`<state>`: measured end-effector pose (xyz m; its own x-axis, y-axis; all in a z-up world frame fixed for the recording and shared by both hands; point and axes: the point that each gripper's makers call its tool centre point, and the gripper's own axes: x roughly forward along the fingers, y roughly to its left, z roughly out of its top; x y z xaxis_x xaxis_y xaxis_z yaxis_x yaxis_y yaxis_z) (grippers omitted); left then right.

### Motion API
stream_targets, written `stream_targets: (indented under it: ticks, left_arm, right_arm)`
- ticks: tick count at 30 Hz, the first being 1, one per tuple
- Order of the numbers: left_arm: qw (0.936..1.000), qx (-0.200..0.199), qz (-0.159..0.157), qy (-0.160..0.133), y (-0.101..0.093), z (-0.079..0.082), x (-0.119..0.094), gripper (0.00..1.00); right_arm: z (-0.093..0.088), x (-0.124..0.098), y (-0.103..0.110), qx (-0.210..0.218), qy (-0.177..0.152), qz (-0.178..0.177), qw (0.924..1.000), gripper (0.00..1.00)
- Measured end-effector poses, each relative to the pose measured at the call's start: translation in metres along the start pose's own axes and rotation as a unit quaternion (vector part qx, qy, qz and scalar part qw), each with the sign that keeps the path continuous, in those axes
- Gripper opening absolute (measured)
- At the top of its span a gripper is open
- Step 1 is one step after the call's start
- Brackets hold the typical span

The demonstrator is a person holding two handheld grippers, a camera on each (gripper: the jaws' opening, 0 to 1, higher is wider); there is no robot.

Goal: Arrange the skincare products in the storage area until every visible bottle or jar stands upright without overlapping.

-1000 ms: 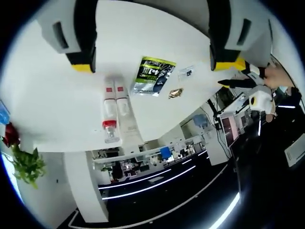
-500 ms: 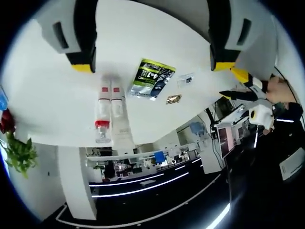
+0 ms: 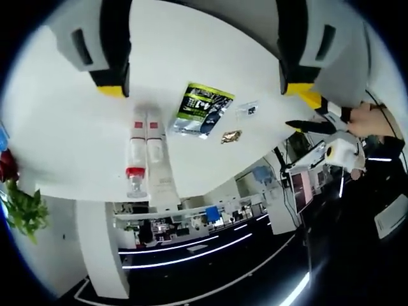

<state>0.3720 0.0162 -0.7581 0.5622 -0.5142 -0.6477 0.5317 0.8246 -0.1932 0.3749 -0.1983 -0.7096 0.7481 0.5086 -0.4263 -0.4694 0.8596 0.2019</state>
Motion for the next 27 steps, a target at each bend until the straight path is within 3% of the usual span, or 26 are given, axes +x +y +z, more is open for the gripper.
stream_targets:
  ticks: [17, 27]
  left_arm:
    - [0.9988, 0.028, 0.012, 0.039, 0.033, 0.012, 0.038, 0.92]
    - [0.9944, 0.058, 0.016, 0.086, 0.045, 0.002, 0.060, 0.85]
  right_arm:
    - [-0.002, 0.002, -0.002, 0.005, 0.008, -0.001, 1.0000, 0.98]
    - [-0.003, 0.001, -0.004, 0.014, 0.008, -0.004, 0.9999, 0.98]
